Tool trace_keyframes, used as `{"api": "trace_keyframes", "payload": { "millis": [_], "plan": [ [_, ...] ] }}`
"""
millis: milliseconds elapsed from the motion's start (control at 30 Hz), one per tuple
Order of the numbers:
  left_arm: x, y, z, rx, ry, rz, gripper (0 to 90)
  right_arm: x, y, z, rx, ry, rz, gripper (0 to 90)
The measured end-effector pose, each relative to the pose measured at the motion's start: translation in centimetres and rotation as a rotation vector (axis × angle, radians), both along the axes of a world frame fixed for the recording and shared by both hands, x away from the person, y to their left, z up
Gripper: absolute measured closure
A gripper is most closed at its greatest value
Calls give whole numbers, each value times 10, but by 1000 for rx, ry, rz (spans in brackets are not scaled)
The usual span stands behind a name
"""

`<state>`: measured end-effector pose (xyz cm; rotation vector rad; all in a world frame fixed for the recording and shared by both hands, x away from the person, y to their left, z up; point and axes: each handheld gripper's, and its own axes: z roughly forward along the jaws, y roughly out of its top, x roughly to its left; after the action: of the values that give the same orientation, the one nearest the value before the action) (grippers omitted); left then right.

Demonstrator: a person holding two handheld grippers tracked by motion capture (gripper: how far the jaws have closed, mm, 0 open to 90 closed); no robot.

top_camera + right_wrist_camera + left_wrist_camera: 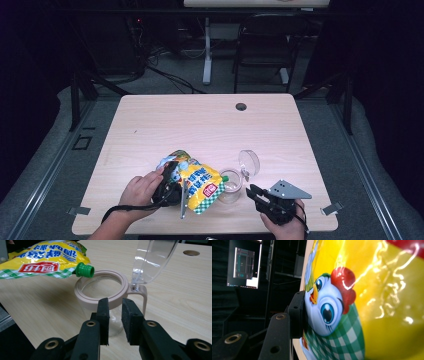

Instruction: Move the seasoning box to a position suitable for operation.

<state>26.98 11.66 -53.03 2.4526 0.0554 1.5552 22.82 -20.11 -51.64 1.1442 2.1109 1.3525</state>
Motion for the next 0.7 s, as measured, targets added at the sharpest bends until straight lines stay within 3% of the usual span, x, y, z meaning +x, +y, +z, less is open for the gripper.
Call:
{"api": "trace_keyframes", "payload": {
  "millis": [700],
  "plan": [
    [-1, -5, -1, -6, 14, 9, 545, -2, 14, 3, -1, -32, 33, 755]
  ]
}}
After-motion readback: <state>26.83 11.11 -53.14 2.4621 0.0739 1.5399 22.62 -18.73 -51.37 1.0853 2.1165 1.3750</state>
